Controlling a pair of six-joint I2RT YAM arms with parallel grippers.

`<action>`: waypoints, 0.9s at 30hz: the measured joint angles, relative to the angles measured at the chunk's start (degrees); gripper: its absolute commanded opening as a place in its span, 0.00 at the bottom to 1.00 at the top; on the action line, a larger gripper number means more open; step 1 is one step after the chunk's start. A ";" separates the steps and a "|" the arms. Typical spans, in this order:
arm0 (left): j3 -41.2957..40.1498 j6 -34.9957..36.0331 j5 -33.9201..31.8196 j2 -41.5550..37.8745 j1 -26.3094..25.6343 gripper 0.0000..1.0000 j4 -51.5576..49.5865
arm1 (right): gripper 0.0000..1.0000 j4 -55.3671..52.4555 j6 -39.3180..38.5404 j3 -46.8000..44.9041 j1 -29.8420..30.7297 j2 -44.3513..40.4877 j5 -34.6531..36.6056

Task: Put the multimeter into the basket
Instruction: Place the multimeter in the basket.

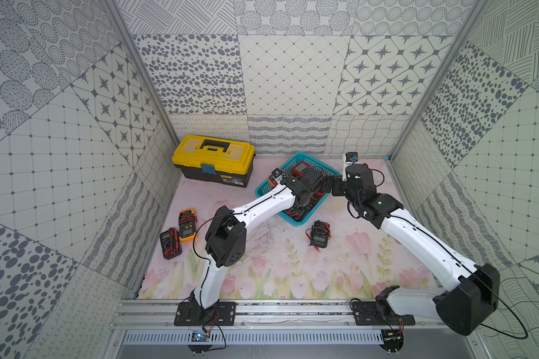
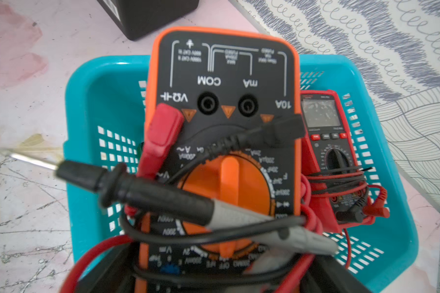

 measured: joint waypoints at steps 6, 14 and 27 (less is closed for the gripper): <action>0.22 -1.97 0.11 0.44 0.00 0.00 -3.23 | 0.99 0.00 0.02 -0.02 0.00 -0.02 -0.02; 0.35 -3.89 1.51 1.20 0.00 0.00 -5.51 | 0.98 -0.04 0.02 0.00 -0.04 -0.02 -0.04; 1.86 -8.46 5.68 4.52 0.09 0.02 -5.57 | 0.99 -1.03 -0.07 -0.07 -0.26 0.00 -0.44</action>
